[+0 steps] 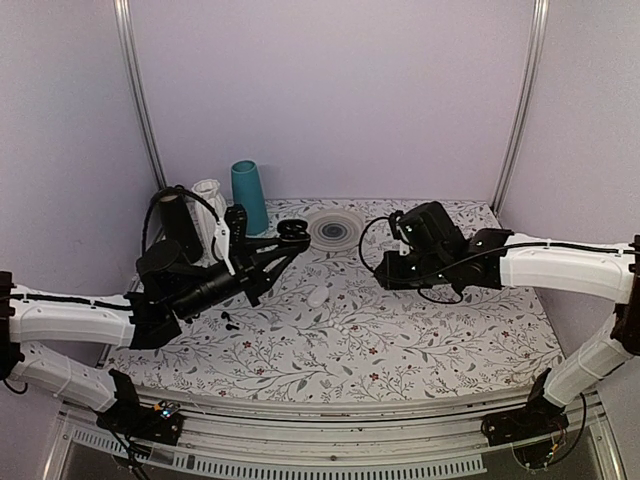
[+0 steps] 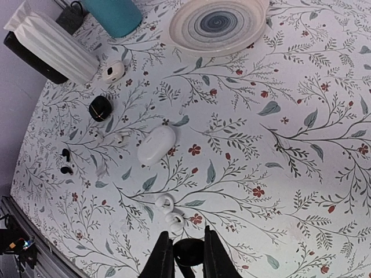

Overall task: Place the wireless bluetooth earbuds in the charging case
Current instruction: Pick up the left earbud from the center of the board, then insert the left earbud into the left side groove of the charging case.

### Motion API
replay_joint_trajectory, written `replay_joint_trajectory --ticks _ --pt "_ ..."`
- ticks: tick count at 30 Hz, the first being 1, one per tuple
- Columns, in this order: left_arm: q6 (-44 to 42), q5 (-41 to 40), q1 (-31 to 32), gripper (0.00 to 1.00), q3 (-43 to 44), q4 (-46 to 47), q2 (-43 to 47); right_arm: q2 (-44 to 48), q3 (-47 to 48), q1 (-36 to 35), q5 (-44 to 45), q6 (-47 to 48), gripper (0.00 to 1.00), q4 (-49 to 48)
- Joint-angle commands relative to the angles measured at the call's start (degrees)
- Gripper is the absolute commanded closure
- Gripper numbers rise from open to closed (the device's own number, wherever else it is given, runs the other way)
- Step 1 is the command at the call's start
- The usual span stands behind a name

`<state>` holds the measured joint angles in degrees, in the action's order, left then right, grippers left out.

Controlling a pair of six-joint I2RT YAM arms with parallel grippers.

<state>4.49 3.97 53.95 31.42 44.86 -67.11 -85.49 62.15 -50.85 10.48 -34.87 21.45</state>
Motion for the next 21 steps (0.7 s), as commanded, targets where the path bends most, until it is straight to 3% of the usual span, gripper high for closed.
replay_joint_trajectory --ticks 1,10,21 --pt "2.1 0.0 -0.4 1.00 -0.3 5.7 -3.3 5.6 0.0 -0.9 0.3 0.7 0.93 -4.3" --pt "2.2 5.5 -0.6 1.00 0.2 11.6 -8.1 14.6 -1.3 -4.8 -2.2 1.9 0.94 -16.4" --pt "2.4 9.7 0.0 1.00 3.0 11.5 -12.0 11.4 2.4 -10.2 -3.6 4.1 0.94 -25.3"
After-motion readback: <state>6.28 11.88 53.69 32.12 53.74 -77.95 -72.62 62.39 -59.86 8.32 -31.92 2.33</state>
